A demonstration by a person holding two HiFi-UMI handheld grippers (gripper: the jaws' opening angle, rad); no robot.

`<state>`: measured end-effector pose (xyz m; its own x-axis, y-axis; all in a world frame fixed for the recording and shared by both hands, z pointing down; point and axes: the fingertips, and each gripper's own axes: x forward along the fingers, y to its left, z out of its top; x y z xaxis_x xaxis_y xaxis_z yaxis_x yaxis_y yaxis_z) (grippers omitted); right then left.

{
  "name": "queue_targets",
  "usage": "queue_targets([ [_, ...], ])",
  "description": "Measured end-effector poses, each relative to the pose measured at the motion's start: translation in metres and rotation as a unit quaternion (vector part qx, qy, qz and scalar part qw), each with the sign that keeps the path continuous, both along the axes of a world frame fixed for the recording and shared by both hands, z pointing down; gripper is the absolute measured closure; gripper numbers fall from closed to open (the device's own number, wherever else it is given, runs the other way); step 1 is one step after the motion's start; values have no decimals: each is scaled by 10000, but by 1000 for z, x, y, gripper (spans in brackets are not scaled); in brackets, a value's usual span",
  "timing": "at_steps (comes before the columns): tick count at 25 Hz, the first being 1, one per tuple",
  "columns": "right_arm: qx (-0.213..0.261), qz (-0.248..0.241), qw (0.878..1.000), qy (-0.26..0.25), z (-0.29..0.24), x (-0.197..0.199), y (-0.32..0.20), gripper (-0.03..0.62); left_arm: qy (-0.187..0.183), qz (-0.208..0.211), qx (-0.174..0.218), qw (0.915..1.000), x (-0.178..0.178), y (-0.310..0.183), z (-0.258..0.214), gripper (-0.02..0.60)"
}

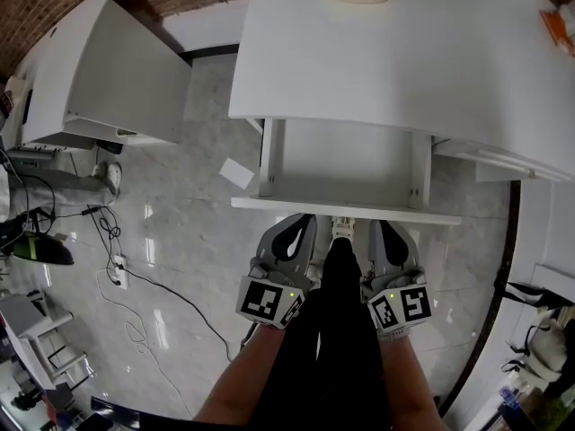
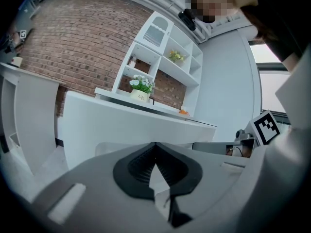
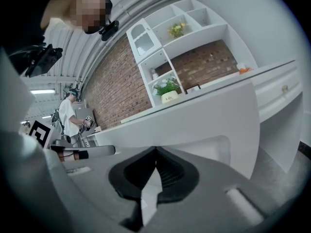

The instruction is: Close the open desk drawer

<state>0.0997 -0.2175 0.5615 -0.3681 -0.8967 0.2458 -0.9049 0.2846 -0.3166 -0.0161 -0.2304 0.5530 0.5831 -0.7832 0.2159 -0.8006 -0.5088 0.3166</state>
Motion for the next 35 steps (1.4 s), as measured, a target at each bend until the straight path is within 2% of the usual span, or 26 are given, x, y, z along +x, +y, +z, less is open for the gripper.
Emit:
queue_targets([
  [18,-155,-178,9997,-61,0,6,-59,594,122,-365,-6,9993,5,-60,-1,578],
  [35,-170,-237,9994,-169,1,13,-102,594,123,-442,-13,9989,12,-103,0,578],
])
